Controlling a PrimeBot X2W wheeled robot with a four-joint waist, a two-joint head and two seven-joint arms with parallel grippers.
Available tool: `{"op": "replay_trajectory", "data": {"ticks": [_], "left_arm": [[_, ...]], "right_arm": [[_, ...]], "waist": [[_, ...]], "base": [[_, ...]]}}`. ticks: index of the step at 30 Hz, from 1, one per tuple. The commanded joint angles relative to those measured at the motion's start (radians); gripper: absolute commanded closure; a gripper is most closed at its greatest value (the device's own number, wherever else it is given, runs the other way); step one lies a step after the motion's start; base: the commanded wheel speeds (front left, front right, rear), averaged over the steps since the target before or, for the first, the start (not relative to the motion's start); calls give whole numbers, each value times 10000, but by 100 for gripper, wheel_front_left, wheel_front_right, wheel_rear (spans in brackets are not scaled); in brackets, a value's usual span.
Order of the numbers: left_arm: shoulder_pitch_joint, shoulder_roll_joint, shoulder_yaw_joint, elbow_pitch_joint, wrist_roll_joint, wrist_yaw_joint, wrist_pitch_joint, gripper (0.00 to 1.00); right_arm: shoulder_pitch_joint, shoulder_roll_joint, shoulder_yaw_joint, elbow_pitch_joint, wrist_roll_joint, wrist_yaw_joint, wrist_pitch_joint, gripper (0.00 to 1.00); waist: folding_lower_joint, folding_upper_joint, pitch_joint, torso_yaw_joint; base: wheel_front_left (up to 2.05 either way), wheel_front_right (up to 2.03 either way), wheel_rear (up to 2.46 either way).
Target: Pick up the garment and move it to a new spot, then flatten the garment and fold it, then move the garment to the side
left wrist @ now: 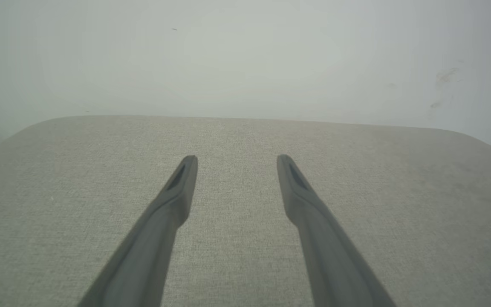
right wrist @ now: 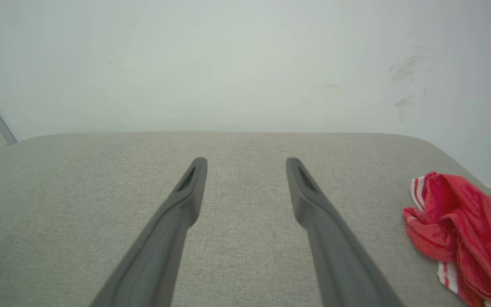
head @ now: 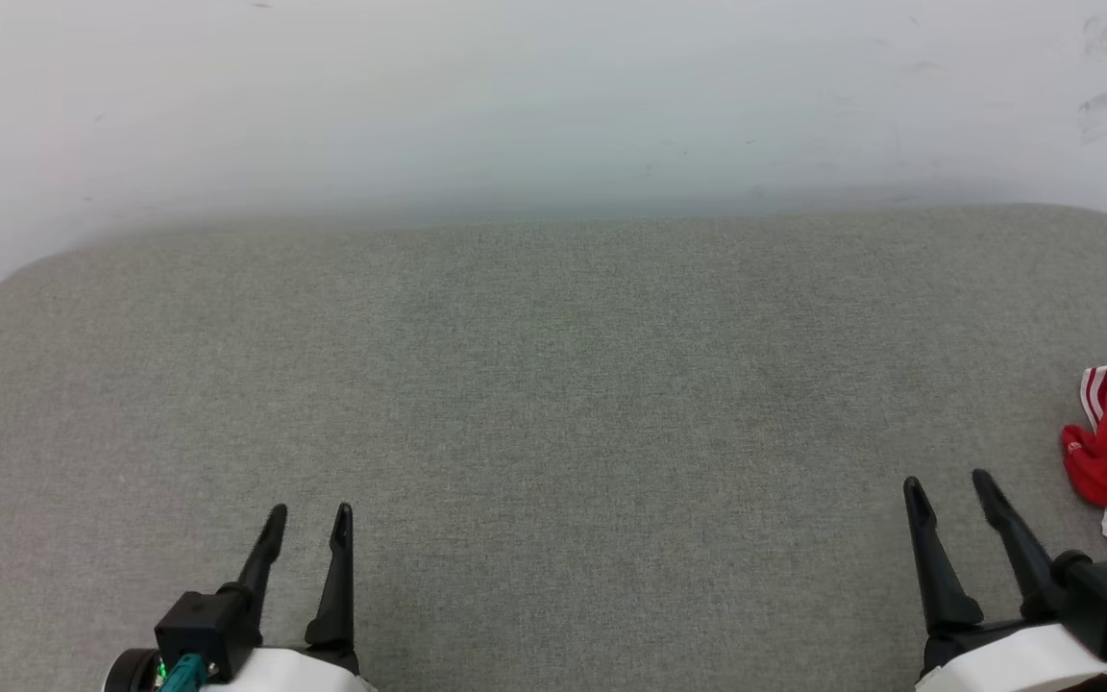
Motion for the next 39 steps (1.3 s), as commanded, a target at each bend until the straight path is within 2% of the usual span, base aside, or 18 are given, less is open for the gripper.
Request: {"op": "replay_trajectory", "data": {"ticks": [1,3,22,39], "left_arm": [[21,-15,-3,70,-28,-4,11,100],[57,-57,-7,237,-160,-12,83,100],[-376,-236,490,506,-3526,-249,998,100],[-677,-354,824,686,-5827,-414,1617,100]], "right_arm": [[24,2,16,70,26,0,-4,100],[50,2,47,210,166,0,-5,100],[-569,-224,129,1077,4069,-1,195,100],[-977,-312,123,1661,6650,-2,381,100]], "waist": [[0,-1,-1,1],[0,-1,-3,3],[0,-1,-39,42],[0,-1,-69,75]], "base": [[0,0,0],[0,0,0],[0,0,0],[0,0,0]]}}
